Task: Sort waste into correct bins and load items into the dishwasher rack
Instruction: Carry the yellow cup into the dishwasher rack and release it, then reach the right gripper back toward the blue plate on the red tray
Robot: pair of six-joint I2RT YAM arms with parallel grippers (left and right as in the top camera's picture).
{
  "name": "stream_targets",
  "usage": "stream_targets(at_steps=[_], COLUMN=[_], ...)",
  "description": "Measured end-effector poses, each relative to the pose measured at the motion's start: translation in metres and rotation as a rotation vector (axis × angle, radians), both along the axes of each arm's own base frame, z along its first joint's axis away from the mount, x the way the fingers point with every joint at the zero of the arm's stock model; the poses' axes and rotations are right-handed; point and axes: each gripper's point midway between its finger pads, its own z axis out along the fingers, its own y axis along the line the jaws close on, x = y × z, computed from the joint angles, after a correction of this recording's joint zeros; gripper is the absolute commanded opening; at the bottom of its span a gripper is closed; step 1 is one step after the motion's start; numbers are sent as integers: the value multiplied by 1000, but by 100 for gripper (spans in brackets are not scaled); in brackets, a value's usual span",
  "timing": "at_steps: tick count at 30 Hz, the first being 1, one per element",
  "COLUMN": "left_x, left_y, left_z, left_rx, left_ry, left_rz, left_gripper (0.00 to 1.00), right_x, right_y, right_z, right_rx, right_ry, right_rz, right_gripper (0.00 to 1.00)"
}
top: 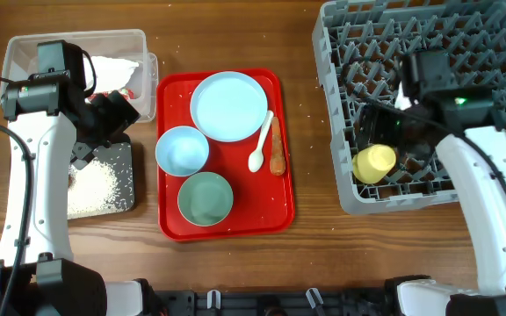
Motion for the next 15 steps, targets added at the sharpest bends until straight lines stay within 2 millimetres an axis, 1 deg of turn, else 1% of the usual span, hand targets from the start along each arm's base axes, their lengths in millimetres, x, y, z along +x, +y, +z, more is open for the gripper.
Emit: stream_targets(at_steps=[2, 4, 7, 9, 10, 11, 12, 15], left_x=[0, -2, -4, -5, -5, -6, -7, -14], left_y=[0, 0, -1, -1, -1, -1, -1, -2], left_z=[0, 0, -1, -1, -1, -1, -1, -3], left_rx=[0, -1, -2, 3, 4, 5, 5, 4], left_ry=[1, 7, 17, 20, 22, 27, 31, 58], left_rz=[0, 0, -5, -27, -34, -39, -42, -70], left_gripper=[100, 100, 100, 100, 100, 100, 100, 100], right_x=[6, 11, 11, 13, 14, 16, 18, 24], right_y=[5, 11, 23, 38, 40, 57, 64, 99], right_z=[18, 30, 33, 35, 36, 39, 41, 51], right_rx=[23, 53, 88, 109, 110, 127, 134, 175], right_ry=[-43, -76, -82, -99, -104, -129, -146, -216], right_rz=[23, 45, 80, 121, 127, 174, 194, 282], right_gripper=[95, 94, 93, 93, 92, 91, 90, 88])
